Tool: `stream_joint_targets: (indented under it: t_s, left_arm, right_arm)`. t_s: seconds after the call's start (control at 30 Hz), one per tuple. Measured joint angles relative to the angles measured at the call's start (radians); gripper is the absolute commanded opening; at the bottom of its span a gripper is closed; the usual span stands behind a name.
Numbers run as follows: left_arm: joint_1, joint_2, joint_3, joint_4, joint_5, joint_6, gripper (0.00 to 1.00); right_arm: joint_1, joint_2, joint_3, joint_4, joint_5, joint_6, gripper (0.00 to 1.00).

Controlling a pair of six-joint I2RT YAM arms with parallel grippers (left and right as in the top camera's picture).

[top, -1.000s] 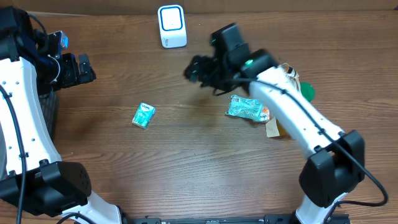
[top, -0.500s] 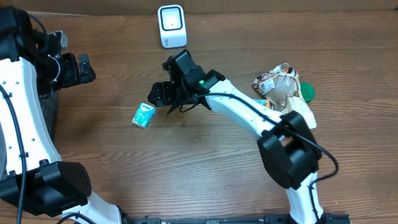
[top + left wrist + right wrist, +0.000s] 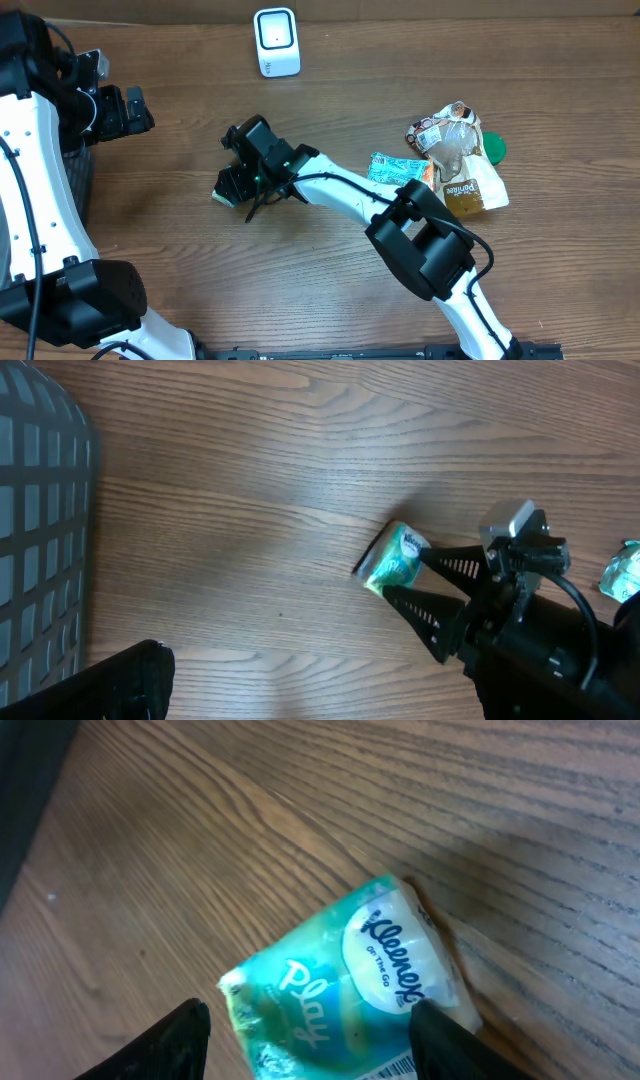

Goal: Scan the item barcode
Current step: 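Swing the right gripper left over the teal tissue pack, then lower the right gripper and close it on the tissue pack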

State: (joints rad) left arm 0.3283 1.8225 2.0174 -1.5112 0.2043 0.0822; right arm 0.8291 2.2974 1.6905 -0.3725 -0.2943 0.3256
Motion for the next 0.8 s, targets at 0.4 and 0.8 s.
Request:
stream_joint_targets:
  t_s: [0.4, 0.8]
  left_arm:
    - [0.000, 0.000, 0.000, 0.000, 0.000, 0.000, 1.00]
    - [0.000, 0.000, 0.000, 0.000, 0.000, 0.000, 1.00]
  right_arm:
    - [-0.006, 0.002, 0.006, -0.021, 0.075, -0.006, 0.57]
    - [-0.008, -0.015, 0.019, -0.193, 0.157, -0.077, 0.64]
